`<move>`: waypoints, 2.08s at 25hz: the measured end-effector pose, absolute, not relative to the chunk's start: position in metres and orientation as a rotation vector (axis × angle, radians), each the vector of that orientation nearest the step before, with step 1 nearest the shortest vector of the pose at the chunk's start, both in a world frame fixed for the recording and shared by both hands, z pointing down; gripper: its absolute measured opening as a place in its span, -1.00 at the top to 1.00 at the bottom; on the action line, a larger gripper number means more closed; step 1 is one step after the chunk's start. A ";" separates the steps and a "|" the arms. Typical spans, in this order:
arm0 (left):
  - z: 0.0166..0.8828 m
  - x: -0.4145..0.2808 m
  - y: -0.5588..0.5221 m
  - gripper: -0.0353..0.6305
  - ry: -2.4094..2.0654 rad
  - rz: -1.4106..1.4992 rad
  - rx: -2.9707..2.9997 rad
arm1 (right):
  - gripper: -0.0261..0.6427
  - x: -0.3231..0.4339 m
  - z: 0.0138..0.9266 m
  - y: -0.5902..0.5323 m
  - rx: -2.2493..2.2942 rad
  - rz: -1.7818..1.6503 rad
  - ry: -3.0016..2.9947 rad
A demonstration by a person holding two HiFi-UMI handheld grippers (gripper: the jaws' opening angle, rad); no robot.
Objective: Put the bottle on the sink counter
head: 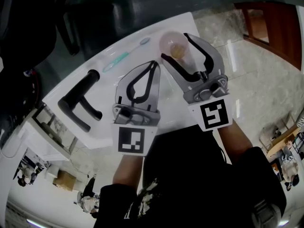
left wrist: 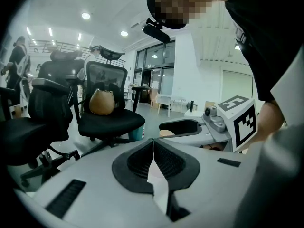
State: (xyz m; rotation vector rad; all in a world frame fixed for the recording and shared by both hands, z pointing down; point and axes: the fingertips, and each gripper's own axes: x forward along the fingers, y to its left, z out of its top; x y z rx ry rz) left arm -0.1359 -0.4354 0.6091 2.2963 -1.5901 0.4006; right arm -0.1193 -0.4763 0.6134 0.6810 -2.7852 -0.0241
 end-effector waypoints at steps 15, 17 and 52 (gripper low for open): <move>0.538 -0.137 -0.363 0.85 -1.644 0.314 2.395 | 0.44 -0.106 0.526 -0.402 0.821 -0.237 -2.766; 0.524 -0.140 -0.341 0.85 -1.657 0.291 2.398 | 0.56 -0.110 0.513 -0.378 0.820 -0.247 -2.782; 0.347 -0.215 -0.012 0.85 -2.168 0.119 2.283 | 0.94 -0.140 0.363 -0.053 0.522 -0.208 -2.986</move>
